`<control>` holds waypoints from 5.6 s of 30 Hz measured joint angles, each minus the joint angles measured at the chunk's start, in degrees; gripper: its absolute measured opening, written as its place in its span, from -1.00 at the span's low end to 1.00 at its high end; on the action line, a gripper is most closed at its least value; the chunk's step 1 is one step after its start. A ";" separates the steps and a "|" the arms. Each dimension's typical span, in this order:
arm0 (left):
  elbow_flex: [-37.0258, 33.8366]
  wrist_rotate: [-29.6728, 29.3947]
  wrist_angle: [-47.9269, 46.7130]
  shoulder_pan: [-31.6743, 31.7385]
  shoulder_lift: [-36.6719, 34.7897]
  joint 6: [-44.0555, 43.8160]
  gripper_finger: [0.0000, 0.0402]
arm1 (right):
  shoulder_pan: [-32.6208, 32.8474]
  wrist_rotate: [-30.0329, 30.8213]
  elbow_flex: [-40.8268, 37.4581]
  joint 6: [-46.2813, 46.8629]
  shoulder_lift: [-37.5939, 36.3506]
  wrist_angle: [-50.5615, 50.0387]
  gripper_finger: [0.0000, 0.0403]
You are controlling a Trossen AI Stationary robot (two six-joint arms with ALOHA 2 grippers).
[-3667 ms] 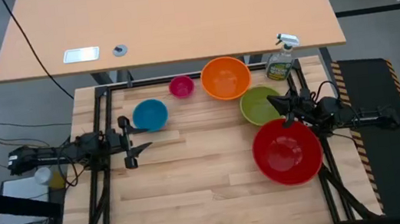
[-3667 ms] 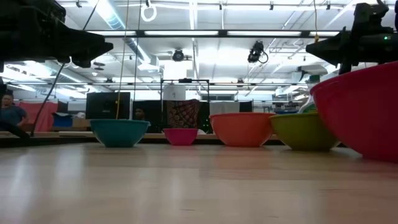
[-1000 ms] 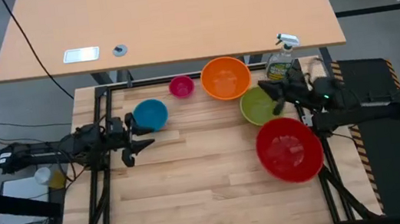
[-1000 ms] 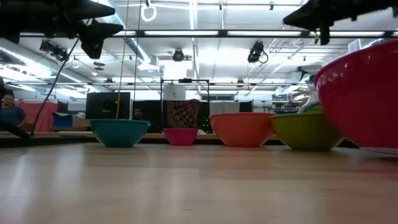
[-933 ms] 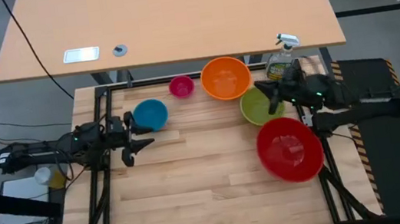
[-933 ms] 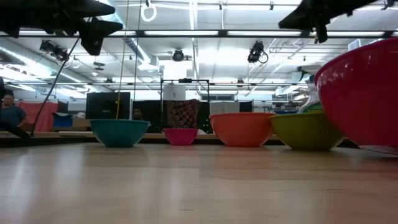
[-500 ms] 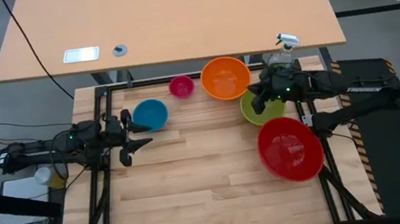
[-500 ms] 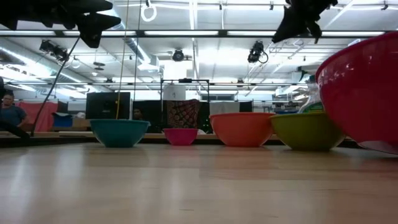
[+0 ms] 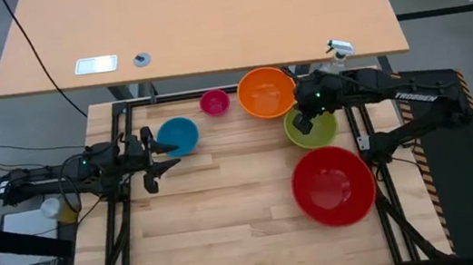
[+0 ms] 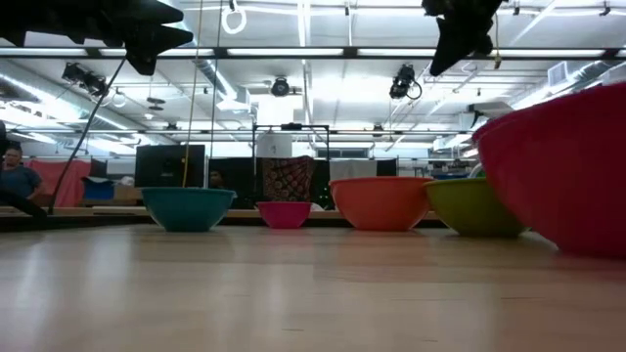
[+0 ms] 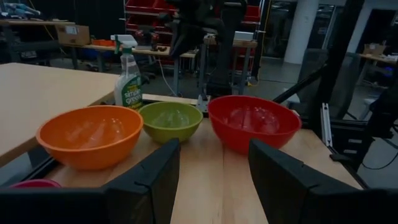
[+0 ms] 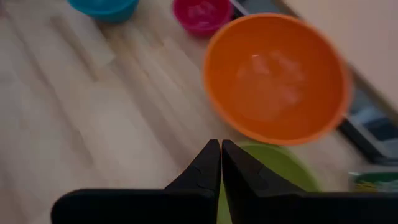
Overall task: Nest bowls inside each other
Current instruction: Stack the orange bowl on the red bowl, then stack the green bowl on the orange bowl
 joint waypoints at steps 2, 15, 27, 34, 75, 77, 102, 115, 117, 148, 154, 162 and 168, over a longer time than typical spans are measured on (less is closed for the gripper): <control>0.00 0.00 -0.01 0.00 0.00 0.57 -0.04 | -0.30 1.80 1.21 -0.96 0.32 -1.34 -0.88; 0.00 -0.02 0.33 0.00 0.00 1.43 -0.04 | -4.68 8.26 1.19 -9.34 11.96 -2.36 -0.53; 0.02 -0.02 0.90 0.00 0.04 2.29 -0.04 | -21.11 7.73 2.32 4.61 25.54 -1.72 0.18; 0.04 -0.04 0.92 0.00 0.04 2.63 -0.04 | -29.92 -0.31 2.26 5.54 27.95 3.83 0.14; 0.04 -0.07 1.14 0.00 3.07 2.73 -0.04 | -31.29 -11.98 2.14 -0.79 25.37 11.02 -0.91; 0.07 -0.08 1.69 0.00 3.89 2.73 -0.04 | -30.61 -14.31 2.07 -0.92 23.58 9.26 -0.91; 0.07 -0.44 10.01 0.00 14.45 4.00 -0.04 | 9.87 -15.10 2.19 -0.26 2.07 -22.90 -0.91; 0.07 -0.44 10.35 0.00 14.45 4.34 -0.04 | 18.77 -11.82 -4.37 -7.94 5.44 -24.50 -0.91; 0.07 -0.44 10.34 0.00 14.45 4.34 -0.04 | 18.99 -10.67 -5.98 -7.99 5.74 -24.01 -0.91; 0.04 -0.44 10.34 -0.07 14.45 5.39 -0.04 | 16.98 -3.95 -5.00 2.36 6.36 -27.24 0.24; 0.04 -0.43 10.28 -0.15 14.45 5.24 -0.04 | 16.98 -0.85 -9.40 2.55 6.40 -26.61 0.24; 0.04 -0.43 10.74 -0.15 14.45 5.24 -0.04 | 10.13 4.68 -9.65 9.56 6.40 -25.05 0.09; 0.04 -0.42 11.08 -0.15 14.45 4.61 -0.04 | -0.60 6.54 -9.65 6.91 6.40 -16.83 0.03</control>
